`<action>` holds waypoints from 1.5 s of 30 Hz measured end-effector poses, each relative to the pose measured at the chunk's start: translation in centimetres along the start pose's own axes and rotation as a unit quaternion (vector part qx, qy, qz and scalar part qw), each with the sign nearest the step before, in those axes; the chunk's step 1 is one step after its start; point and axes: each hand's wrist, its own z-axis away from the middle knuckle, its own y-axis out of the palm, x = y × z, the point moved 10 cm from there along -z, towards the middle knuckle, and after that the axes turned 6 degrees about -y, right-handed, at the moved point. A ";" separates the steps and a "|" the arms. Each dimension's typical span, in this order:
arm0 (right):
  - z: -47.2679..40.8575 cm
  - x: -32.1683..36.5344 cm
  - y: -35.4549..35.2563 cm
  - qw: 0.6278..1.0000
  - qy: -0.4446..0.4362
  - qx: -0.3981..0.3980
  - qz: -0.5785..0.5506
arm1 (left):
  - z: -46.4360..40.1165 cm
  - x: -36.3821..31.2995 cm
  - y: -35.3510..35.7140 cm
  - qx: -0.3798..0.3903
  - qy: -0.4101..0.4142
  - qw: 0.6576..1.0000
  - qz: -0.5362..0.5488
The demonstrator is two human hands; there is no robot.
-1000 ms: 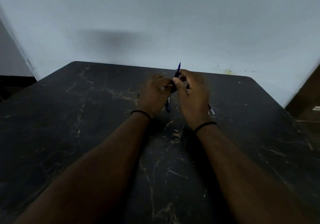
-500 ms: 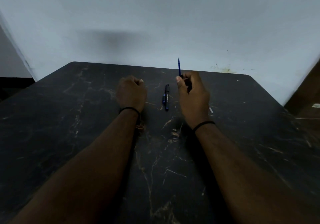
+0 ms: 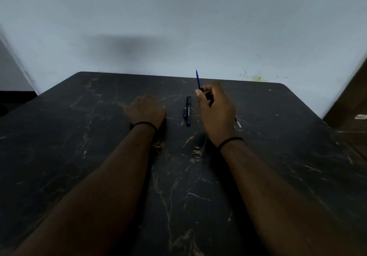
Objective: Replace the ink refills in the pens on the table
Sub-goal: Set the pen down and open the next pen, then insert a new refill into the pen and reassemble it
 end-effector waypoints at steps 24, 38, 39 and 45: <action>0.5 0.0 1.1 0.998 -0.002 0.060 -0.001 | 0.0 -1.5 0.4 -0.020 0.060 0.998 0.028; 0.2 -0.3 0.7 0.999 -0.009 0.040 0.004 | 1.4 -4.0 1.3 -0.037 0.068 0.997 -0.016; 0.2 -0.3 0.7 0.999 -0.009 0.037 0.002 | 1.3 -4.0 1.6 -0.028 0.065 0.997 -0.025; 0.1 -0.4 0.8 0.999 -0.019 0.031 -0.006 | 0.7 -3.3 1.5 0.002 0.061 0.998 -0.022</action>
